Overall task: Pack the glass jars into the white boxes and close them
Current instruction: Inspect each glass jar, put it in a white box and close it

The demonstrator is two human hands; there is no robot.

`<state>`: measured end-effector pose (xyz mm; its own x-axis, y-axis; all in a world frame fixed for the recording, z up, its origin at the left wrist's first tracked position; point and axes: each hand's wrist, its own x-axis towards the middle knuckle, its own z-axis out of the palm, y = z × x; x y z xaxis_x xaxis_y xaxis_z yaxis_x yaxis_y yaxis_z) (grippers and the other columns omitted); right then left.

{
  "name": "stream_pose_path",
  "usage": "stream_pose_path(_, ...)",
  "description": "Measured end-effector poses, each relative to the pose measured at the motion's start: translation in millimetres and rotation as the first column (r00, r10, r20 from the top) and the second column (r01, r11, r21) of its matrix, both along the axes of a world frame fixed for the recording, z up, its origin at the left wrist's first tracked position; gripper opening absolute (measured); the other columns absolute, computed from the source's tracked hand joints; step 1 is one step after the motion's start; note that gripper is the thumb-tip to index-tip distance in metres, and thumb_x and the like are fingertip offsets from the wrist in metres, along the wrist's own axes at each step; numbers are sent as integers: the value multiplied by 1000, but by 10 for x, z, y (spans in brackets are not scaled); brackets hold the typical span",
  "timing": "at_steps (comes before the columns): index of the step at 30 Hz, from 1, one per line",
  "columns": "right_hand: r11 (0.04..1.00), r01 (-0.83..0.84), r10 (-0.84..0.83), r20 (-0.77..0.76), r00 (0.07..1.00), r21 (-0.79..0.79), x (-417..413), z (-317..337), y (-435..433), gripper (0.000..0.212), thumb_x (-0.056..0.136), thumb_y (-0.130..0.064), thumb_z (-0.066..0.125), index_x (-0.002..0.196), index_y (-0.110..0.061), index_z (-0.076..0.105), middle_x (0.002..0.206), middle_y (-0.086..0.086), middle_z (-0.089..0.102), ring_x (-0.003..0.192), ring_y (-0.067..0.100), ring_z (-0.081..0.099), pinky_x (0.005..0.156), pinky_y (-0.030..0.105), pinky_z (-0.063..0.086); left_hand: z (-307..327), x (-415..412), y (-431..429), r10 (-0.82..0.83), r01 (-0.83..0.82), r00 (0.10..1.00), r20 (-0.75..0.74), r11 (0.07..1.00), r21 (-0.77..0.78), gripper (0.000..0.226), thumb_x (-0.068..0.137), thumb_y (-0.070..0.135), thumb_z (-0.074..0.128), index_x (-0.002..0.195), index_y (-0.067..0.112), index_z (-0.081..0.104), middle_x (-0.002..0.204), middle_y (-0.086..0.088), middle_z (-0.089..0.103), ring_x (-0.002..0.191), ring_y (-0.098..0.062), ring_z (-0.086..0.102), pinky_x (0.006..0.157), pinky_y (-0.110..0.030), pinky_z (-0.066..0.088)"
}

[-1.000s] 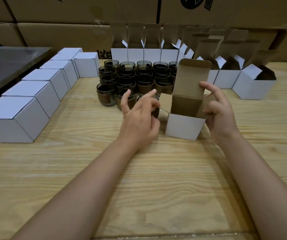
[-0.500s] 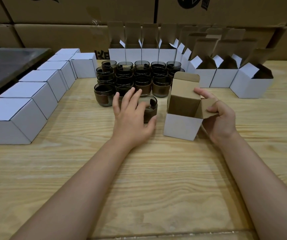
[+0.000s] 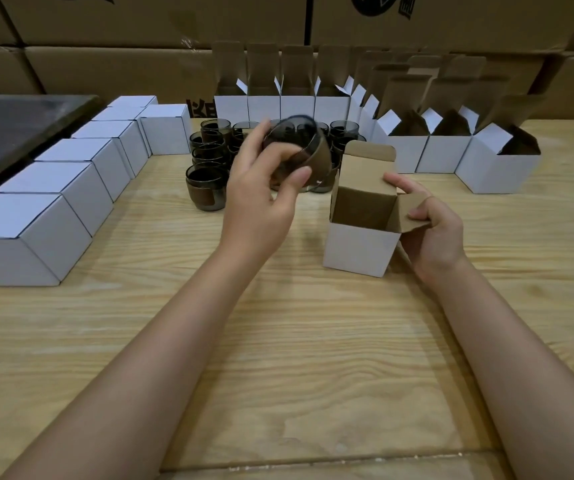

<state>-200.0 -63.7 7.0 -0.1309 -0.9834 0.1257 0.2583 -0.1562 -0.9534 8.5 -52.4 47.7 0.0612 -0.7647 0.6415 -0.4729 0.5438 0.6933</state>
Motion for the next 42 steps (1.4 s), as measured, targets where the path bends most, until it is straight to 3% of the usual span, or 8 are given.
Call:
stream_pose_path(6,998,-51,48,-62,997,-48,6,6,-5,56,64,-18,38,113,-15,66,104,8,64,93,20,59,74,30,50,162,-304,77,-156,169,962,225,985,-38,24,87,26,61,107,15,68,140,-7,49,127,-19,45,110,-45,28)
stream_pose_path(9,988,-94,88,-58,994,-122,22,18,3,43,66,-14,35,84,-28,72,78,-8,65,76,6,59,65,23,46,78,-413,85,-127,153,913,387,988,-35,22,89,29,63,109,21,68,142,-3,49,130,-20,44,107,-33,8)
stream_pose_path(14,993,-88,87,-17,996,-73,30,3,-25,67,65,-15,36,127,-3,56,92,6,68,83,17,63,66,26,52,-13,-382,20,-43,80,845,533,996,-48,23,89,35,65,110,25,69,141,0,48,129,-18,43,109,-34,-1)
stream_pose_path(25,997,-69,69,32,997,-20,48,-2,-46,64,62,-16,38,122,-13,61,94,8,67,78,17,67,62,26,52,228,-479,-108,-144,-59,707,693,964,260,18,86,39,59,82,33,75,117,11,57,125,-19,32,110,-49,-11)
stream_pose_path(33,998,-51,51,5,999,-25,43,6,-31,66,63,-17,38,124,-14,61,102,9,67,87,20,65,68,27,53,197,-434,-153,-196,-43,650,735,955,293,29,92,56,49,97,41,73,118,12,55,128,-17,30,110,-52,-8)
stream_pose_path(35,999,-50,50,17,999,-21,51,4,-32,66,63,-17,38,125,-13,61,106,13,64,91,24,62,70,29,52,115,-376,-126,-192,60,774,604,971,231,26,94,51,48,106,41,69,122,12,55,128,-14,35,113,-48,-2)
stream_pose_path(38,999,-39,39,34,999,-4,61,4,-31,64,62,-19,39,121,-15,63,116,14,60,98,26,59,69,28,52,13,-309,-119,-221,215,975,32,968,133,29,97,29,47,121,25,62,129,3,54,124,-12,45,112,-45,28)
stream_pose_path(42,999,-44,43,14,999,19,75,2,-21,64,62,-21,39,121,-19,64,127,15,57,105,28,57,72,28,52,-164,-320,-132,-145,396,833,-533,830,392,43,103,22,43,145,18,35,143,-5,46,126,-13,47,106,-29,40)
